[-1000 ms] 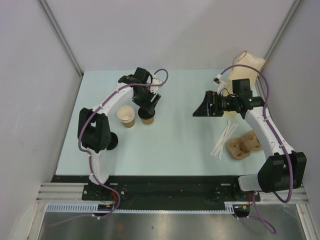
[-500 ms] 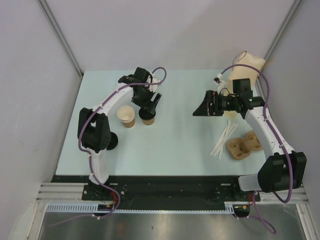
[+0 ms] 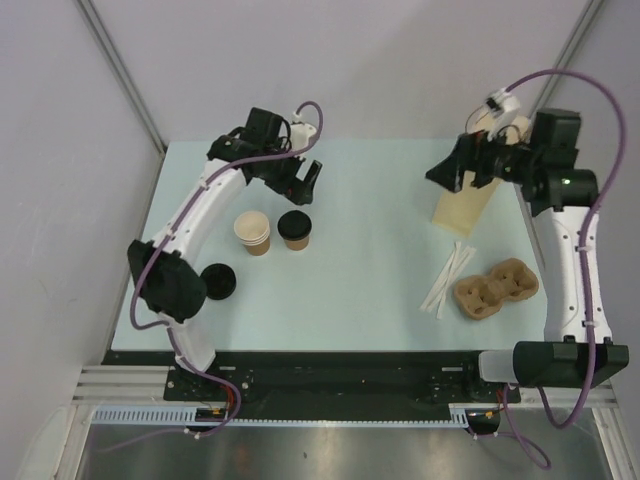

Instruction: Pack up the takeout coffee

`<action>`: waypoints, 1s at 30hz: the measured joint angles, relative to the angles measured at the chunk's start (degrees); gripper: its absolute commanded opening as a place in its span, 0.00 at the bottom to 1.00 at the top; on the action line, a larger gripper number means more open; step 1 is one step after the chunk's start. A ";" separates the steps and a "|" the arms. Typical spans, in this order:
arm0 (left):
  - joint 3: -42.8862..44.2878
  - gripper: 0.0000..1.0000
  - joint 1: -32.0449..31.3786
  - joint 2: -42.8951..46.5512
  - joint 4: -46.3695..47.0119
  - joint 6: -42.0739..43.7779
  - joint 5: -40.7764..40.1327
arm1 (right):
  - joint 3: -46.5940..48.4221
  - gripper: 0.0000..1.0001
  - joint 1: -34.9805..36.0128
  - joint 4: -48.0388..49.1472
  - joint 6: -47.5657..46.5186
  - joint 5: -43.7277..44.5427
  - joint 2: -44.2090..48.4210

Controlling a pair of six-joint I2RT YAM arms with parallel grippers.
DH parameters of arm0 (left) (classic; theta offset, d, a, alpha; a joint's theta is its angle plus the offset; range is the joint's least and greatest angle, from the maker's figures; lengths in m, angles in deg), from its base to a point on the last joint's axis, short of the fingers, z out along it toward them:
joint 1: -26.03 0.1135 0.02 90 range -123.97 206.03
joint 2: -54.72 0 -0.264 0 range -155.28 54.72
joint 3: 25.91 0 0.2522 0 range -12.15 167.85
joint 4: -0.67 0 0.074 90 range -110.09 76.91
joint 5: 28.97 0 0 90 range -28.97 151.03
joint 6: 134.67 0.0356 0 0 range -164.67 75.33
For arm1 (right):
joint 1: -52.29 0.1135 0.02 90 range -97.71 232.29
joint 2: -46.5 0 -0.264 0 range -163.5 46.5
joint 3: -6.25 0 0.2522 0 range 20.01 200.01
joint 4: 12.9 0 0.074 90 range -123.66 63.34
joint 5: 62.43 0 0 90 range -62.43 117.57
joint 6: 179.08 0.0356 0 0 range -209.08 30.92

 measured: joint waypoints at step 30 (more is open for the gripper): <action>-37.46 0.99 -0.85 41.22 13.94 3.04 24.76 | -5.88 0.53 -12.26 -30.36 -54.29 21.68 2.49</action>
